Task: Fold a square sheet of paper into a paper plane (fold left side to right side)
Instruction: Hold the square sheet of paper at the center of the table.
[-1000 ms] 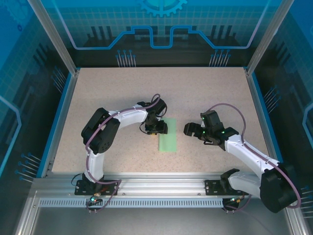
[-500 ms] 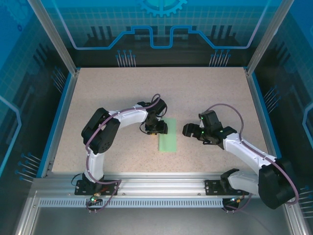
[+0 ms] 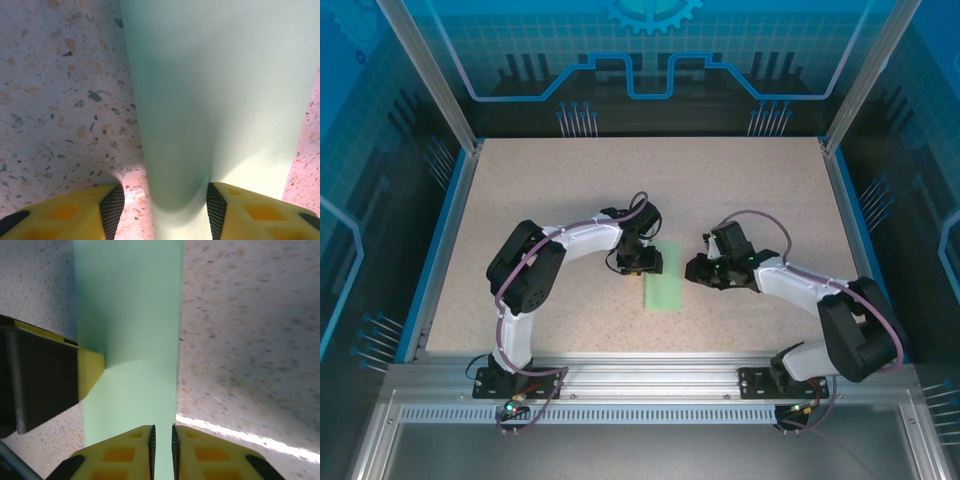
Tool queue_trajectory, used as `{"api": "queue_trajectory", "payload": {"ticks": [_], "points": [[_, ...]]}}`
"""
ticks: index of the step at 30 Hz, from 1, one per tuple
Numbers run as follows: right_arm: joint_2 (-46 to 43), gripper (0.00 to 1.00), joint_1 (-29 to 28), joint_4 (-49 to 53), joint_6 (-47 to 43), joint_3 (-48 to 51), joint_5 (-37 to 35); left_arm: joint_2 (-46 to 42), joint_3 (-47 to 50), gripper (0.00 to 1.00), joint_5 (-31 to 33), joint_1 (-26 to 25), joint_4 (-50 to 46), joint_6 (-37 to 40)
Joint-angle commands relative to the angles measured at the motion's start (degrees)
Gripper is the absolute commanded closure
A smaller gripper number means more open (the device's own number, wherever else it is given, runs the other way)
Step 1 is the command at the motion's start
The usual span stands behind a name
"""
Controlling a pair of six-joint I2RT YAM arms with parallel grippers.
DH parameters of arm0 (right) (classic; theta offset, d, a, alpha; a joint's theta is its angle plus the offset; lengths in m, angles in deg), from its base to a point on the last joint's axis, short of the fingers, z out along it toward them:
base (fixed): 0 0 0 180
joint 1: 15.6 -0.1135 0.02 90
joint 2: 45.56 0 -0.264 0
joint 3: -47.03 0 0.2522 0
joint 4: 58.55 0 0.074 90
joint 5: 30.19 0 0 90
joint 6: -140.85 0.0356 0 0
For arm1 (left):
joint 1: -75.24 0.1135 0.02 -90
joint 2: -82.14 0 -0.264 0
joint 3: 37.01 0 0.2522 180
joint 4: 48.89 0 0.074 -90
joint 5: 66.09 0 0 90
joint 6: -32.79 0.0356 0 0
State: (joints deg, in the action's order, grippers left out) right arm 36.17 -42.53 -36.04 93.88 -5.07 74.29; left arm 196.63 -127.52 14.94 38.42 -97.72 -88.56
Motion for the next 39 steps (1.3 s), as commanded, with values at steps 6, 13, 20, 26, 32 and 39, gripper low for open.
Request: {"api": "queue_trajectory", "payload": {"ticks": [6,13,20,26,32,39], "points": [[7.43,0.92,-3.72,-2.27,0.64,-4.99,2.52,5.03,1.25,0.47,0.80,-1.04,1.28,0.85],[11.87,0.92,-4.73,-0.52,0.47,-7.08,1.75,5.12,1.20,0.47,0.80,-1.06,1.23,0.91],[15.24,0.93,-5.22,3.05,0.21,-8.49,0.60,5.03,1.18,0.47,0.77,-1.01,1.27,0.94],[16.55,0.93,-5.32,7.38,-0.65,-8.74,-1.65,3.45,1.19,0.46,1.27,-0.99,0.64,1.20],[17.93,0.93,-5.44,8.36,-0.84,-8.25,-2.04,-1.98,0.29,0.41,2.58,-0.77,-1.16,2.16],[18.74,0.94,-5.45,8.65,-1.07,-8.36,-2.20,-9.83,1.23,0.36,3.26,-0.24,-1.11,2.05]]}}
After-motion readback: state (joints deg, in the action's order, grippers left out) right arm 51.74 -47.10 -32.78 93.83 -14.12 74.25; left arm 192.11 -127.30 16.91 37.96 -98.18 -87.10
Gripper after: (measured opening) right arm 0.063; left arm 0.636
